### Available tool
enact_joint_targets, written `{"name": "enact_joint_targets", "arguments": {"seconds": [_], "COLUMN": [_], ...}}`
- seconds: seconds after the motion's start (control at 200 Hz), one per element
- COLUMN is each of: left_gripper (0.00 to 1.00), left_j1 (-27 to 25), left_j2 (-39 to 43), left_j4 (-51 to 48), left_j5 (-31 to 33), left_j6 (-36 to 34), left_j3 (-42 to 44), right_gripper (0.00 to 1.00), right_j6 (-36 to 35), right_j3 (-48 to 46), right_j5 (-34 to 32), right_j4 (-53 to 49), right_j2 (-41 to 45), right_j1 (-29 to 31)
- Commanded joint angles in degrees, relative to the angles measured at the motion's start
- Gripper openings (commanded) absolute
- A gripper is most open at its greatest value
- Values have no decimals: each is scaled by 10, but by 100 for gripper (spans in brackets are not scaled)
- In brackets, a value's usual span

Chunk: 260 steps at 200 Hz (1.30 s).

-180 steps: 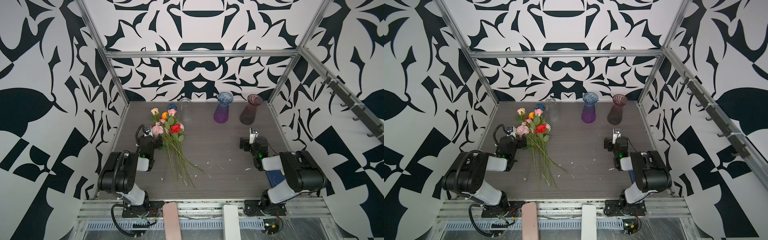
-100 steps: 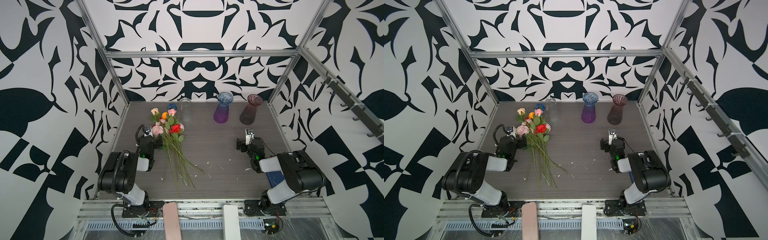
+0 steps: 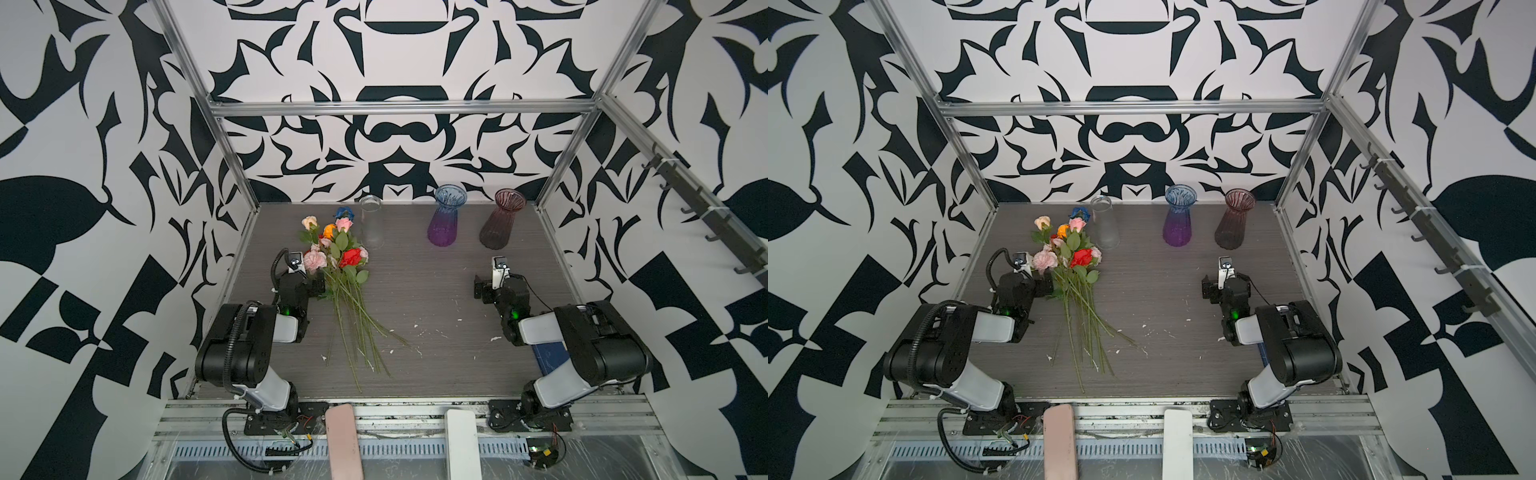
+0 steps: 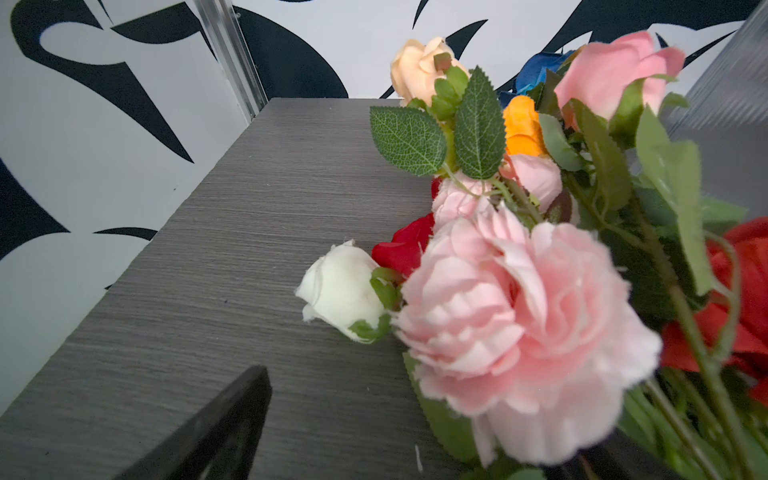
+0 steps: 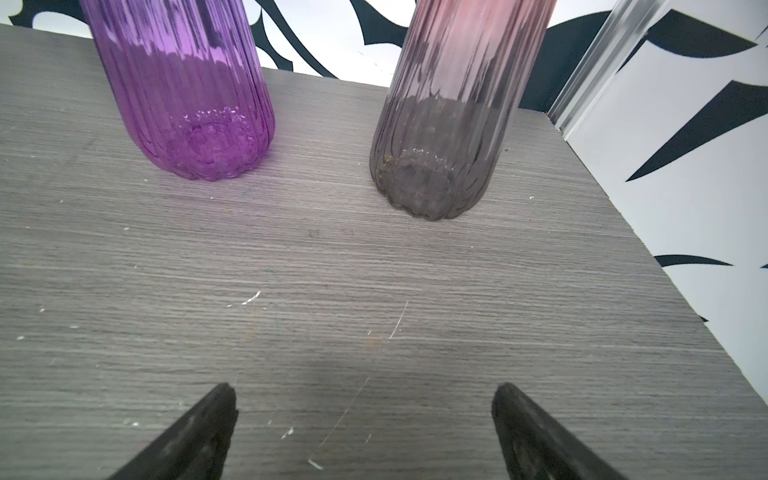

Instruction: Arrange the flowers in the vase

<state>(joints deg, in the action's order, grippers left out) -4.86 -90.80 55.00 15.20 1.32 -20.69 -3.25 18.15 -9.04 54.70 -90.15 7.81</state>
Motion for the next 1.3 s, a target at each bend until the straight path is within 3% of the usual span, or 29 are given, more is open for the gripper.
{"name": "enact_joint_targets", "arguments": {"seconds": [0.0, 0.31, 0.45, 0.495, 0.56, 0.655, 0.75, 0.855, 0.965, 1.085, 1.13, 1.2, 1.295], "left_gripper": [99, 100, 99, 99, 99, 99, 99, 99, 99, 99, 99, 99, 99], "left_j1": [1, 1, 1, 0, -5, -22, -52, -74, -97, -118, -118, -117, -118], "left_j2": [11, 10, 16, 44, 115, 274, 429, 531, 583, 544, 516, 471, 403], "left_j4": [8, 8, 18, 15, -11, -156, -436, -576, -621, -717, -754, -803, -810], "left_j5": [-2, -2, 2, 5, 29, 57, 77, -4, -94, -118, -106, -77, -101], "left_j6": [4, 4, 0, -1, 12, 42, 107, 172, 236, 238, 251, 271, 276], "left_j3": [7, 7, 12, 24, 43, 41, -26, -68, -78, -138, -160, -199, -243], "right_gripper": [100, 100, 100, 100, 100, 100, 100, 100, 100, 100, 100, 100, 100], "right_j6": [-4, -4, 24, 19, 18, 68, 161, 265, 439, 629, 639, 599, 559], "right_j3": [1, 0, 20, 30, 67, 151, 230, 257, 207, 70, 33, 24, 21], "right_j5": [-7, -8, -67, -75, -42, -34, 22, 65, 161, 253, 248, 220, 205], "right_j4": [19, 23, -13, -68, -225, -444, -606, -689, -655, -458, -410, -433, -457], "right_j2": [9, 9, 19, 65, 160, 262, 322, 364, 383, 354, 339, 326, 310], "right_j1": [1, 1, -6, 3, 8, 9, 9, 8, 8, 14, 31, 67, 118]}}
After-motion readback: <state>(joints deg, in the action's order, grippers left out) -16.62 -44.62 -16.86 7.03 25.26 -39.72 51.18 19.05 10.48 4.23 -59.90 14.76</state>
